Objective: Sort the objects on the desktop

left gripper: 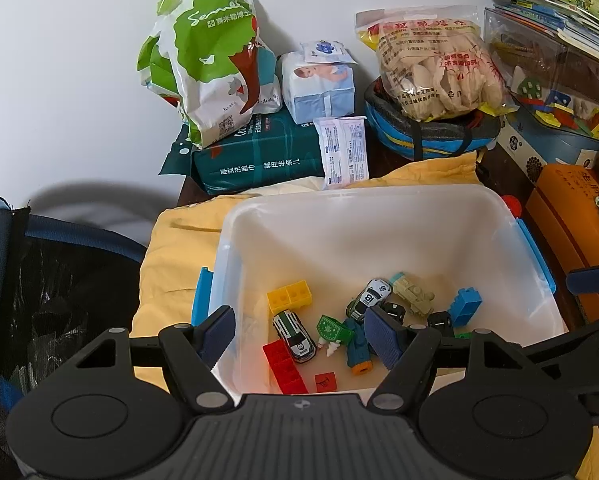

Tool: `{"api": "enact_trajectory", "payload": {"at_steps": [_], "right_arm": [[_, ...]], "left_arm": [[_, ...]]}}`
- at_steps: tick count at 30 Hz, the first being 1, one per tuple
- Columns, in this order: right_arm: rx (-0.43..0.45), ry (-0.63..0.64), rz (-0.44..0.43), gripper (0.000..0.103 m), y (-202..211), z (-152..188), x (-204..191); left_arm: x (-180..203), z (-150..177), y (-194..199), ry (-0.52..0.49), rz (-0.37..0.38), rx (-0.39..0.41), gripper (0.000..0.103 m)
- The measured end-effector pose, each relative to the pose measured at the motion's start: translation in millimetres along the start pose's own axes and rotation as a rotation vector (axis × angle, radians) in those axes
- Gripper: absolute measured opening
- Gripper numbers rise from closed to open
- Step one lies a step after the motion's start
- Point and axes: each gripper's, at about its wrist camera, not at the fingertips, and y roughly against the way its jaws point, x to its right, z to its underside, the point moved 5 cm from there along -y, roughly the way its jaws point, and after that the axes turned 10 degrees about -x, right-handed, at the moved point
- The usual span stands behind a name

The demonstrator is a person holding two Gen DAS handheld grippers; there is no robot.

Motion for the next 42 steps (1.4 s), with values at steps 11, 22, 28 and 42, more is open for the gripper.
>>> {"api": "enact_trajectory", "payload": {"at_steps": [11, 22, 28, 42], "right_arm": [[-0.001, -0.005, -0.003, 0.103, -0.7, 1.8, -0.3], [0.001, -0.01, -0.003, 0.103, -0.1, 1.1, -0.1], [0.0, -0.01, -0.004, 0.103, -0.4, 0.8, 0.2], [-0.006, -0.025, -0.011, 0.103, -4.1, 3.2, 1.7]], "left_arm": [[-1.1, 1.1, -0.2, 0.003, 0.0, -0.002, 0.075], [-0.8, 1.1, 0.2, 0.004, -0.002, -0.001, 0.075], [-0.3, 1.2, 0.1, 0.004, -0.003, -0.002, 0.075], [0.8, 0.0, -2.0, 0.018, 0.073, 0.028, 0.075]]}}
